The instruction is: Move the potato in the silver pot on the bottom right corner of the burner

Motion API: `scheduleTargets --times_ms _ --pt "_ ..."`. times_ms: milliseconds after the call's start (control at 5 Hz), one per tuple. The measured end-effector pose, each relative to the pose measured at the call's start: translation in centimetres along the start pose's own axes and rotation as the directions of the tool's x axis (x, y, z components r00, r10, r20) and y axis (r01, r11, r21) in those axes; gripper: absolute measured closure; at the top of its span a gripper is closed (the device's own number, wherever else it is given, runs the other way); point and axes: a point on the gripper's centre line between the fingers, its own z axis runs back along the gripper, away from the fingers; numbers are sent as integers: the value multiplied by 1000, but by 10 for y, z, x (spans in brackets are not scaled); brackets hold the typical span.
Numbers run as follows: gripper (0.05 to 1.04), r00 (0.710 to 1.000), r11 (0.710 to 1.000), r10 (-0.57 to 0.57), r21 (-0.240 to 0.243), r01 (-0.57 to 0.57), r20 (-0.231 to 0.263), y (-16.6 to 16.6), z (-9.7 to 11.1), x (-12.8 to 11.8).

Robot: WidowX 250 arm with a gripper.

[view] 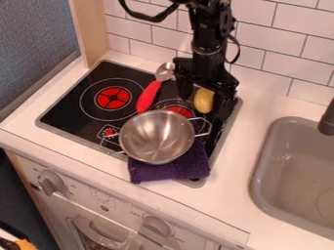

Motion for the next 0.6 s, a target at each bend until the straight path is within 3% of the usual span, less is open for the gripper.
scheduleTargets --times_ms 200,600 --pt "394 1000 1000 -20 -4 20 -11 0 -7 -6" --pt "429 1000 1000 1 11 -1 -18 -3 -8 -9"
